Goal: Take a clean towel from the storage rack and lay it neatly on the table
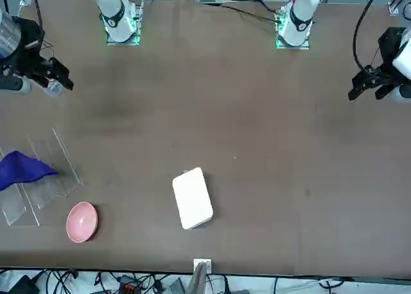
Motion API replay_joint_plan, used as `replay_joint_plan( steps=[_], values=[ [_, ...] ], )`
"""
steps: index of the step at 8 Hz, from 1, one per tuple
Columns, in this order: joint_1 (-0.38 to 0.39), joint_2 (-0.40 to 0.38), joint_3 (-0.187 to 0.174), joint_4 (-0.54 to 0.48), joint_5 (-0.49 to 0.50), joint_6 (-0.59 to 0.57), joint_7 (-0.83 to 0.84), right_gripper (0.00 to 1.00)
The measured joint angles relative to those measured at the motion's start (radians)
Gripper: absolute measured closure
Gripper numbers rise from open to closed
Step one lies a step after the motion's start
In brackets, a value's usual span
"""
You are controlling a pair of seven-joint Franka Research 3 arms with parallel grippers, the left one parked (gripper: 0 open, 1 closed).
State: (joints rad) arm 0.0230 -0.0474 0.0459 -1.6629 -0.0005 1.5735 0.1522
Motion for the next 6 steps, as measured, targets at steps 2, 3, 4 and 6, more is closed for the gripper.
replay_joint_plan(
  steps=[2,3,4,6],
  values=[
    [0.000,0.000,0.000,0.001,0.000,0.000,0.000,0.00],
    [0.001,0.000,0.000,0.002,0.000,0.000,0.000,0.00],
    [0.001,0.001,0.000,0.002,0.000,-0.001,0.000,0.00],
    [-0.001,0.022,0.000,-0.002,-0.003,-0.049,0.001,0.00]
  ],
)
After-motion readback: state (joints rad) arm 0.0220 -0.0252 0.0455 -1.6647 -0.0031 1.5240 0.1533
